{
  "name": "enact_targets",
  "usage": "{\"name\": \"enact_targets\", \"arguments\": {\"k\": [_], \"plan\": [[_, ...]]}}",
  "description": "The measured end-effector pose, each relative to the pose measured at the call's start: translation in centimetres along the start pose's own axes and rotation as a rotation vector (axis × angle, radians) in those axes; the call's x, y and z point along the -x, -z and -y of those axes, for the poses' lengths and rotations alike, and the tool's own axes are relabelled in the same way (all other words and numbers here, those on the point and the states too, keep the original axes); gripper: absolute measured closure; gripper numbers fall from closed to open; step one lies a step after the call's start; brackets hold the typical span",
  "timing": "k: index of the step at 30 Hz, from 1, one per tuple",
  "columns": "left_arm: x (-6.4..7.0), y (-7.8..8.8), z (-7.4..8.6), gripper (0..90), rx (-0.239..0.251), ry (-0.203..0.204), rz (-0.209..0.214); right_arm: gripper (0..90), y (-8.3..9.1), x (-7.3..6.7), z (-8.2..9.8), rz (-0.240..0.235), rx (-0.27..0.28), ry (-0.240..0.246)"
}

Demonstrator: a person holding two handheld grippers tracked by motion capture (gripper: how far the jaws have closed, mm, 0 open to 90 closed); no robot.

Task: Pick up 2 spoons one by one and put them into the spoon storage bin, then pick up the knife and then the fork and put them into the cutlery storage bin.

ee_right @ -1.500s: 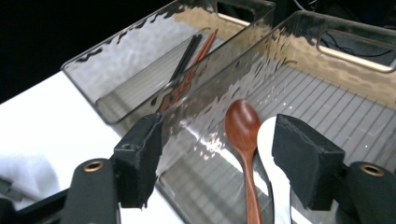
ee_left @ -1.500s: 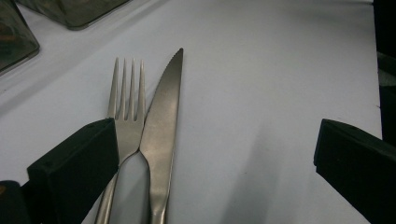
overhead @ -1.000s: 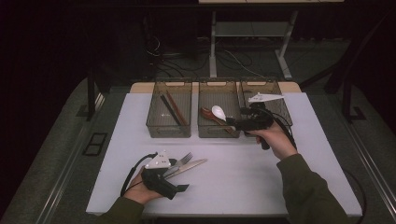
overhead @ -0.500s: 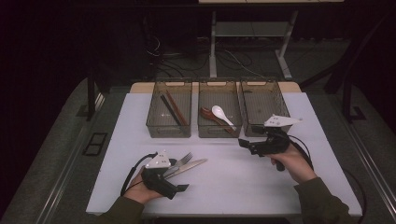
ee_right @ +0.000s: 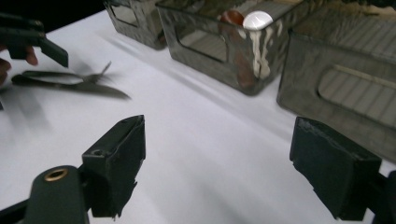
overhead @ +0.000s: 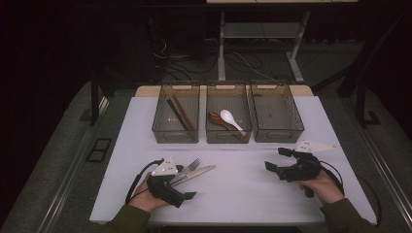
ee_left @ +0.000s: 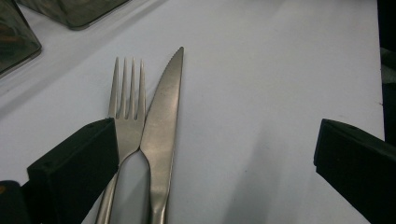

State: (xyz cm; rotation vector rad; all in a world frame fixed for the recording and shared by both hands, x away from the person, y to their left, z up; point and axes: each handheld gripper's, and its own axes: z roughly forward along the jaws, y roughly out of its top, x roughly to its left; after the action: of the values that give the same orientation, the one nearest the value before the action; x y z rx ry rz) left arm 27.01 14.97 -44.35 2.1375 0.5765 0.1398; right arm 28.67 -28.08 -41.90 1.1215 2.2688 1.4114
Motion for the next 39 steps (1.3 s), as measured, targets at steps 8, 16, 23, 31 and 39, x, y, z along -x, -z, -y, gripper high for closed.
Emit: {"name": "enact_targets", "arguments": {"k": [8, 16, 23, 31, 39], "plan": [[0.0, 0.1, -0.1, 0.0, 0.003, -0.005, -0.002, 18.5, 1.2, -0.1, 2.3, 0.024, -0.024, -0.004], [-0.6, 0.5, -0.3, 0.0, 0.006, -0.008, -0.024, 18.5, 2.2, -0.5, 3.4, 0.003, -0.032, -0.003], [-1.4, 0.9, -0.6, 0.0, 0.003, 0.006, -0.049, 18.5, 2.6, -0.7, 3.9, 0.008, -0.034, 0.003], [-2.9, 1.8, -0.6, 9.8, -0.007, -0.004, -0.081, 18.5, 2.2, -0.8, 3.9, -0.004, -0.043, 0.008], [-4.7, 2.7, -0.2, 28.2, -0.013, 0.013, -0.098, 18.5, 1.9, -0.9, 4.0, -0.009, -0.058, 0.024]]}}
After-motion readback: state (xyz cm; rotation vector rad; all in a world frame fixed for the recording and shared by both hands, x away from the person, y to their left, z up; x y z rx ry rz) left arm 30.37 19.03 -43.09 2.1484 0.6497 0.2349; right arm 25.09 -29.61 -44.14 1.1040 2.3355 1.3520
